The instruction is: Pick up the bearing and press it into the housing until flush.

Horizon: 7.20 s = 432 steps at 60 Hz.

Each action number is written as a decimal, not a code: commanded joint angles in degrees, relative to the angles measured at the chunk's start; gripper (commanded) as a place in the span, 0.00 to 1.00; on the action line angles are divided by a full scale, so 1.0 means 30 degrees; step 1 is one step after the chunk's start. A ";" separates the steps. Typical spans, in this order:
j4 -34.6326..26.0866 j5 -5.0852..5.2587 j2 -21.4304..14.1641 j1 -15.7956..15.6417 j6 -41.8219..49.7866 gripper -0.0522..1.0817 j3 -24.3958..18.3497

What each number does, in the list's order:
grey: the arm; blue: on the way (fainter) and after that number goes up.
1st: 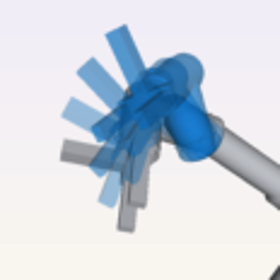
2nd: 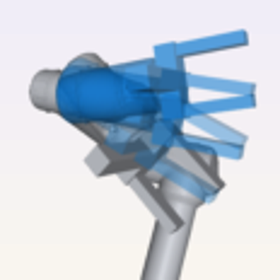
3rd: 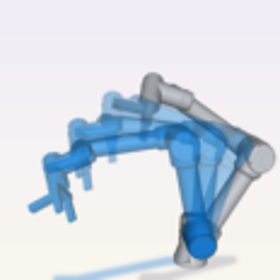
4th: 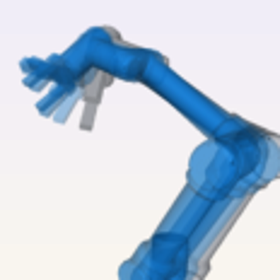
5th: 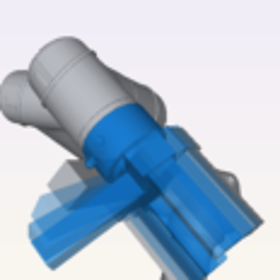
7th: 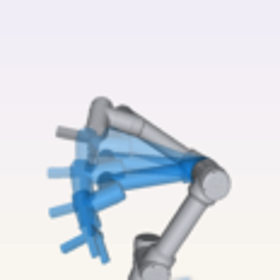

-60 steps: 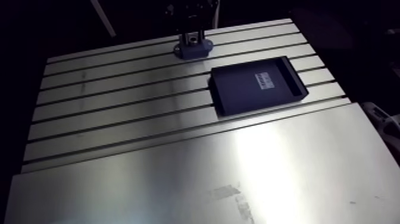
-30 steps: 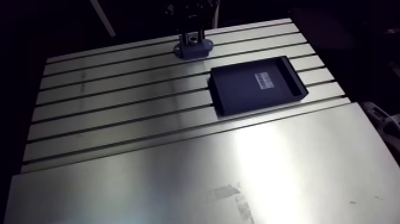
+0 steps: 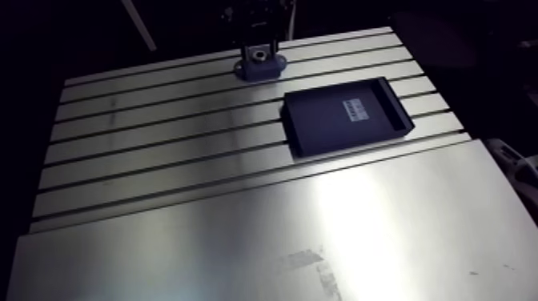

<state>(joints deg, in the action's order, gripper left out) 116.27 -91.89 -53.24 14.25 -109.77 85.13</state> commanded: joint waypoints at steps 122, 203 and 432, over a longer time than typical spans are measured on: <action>-0.0304 0.0178 -0.0459 0.0144 0.1601 1.00 -0.0096; 0.0635 0.0270 -0.0253 0.0061 0.0804 1.00 0.0111; 0.0723 0.0208 -0.0136 0.0086 0.0488 1.00 0.0500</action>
<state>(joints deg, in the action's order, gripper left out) 118.43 -91.19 -53.67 14.50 -107.88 86.63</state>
